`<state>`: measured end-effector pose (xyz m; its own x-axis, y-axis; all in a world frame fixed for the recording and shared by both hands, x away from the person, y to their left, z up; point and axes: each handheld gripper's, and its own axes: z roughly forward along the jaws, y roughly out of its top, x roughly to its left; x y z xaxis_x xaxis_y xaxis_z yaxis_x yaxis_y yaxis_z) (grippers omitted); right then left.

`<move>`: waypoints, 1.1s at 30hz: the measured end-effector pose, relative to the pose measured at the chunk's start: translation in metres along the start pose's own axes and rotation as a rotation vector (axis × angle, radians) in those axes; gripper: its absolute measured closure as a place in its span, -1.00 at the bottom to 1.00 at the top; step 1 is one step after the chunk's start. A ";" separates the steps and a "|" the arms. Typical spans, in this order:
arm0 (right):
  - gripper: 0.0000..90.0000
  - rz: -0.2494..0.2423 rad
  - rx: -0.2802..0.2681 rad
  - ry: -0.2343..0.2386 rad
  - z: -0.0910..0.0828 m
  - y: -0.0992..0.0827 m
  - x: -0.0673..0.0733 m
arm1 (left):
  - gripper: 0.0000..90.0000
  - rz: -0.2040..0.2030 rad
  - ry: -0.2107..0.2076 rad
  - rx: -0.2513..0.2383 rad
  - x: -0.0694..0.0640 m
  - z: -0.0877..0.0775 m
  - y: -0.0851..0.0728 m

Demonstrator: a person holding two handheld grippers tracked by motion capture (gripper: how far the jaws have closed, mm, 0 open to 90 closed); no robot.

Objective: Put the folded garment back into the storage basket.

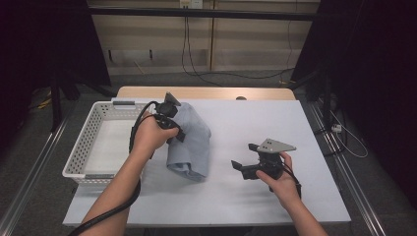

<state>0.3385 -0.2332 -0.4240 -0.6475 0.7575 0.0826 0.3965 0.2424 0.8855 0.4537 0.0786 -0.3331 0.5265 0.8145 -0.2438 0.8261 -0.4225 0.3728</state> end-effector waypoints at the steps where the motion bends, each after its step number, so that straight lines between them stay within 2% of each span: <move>1: -0.83 0.000 -0.001 0.001 0.000 0.000 0.000 | 0.70 0.003 -0.001 0.005 0.000 -0.001 0.001; 23: -0.83 -0.001 -0.005 0.004 -0.001 0.000 0.000 | 0.70 0.043 0.055 0.010 0.003 -0.025 0.016; 30: -0.83 0.004 -0.009 0.003 -0.002 0.000 -0.002 | 0.70 0.045 0.059 0.008 0.005 -0.030 0.022; 33: -0.83 0.002 -0.009 0.003 -0.002 0.000 -0.002 | 0.70 0.053 0.062 0.022 0.006 -0.033 0.024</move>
<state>0.3383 -0.2356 -0.4229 -0.6487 0.7562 0.0861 0.3924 0.2354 0.8892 0.4699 0.0862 -0.2964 0.5569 0.8133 -0.1683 0.8019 -0.4737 0.3641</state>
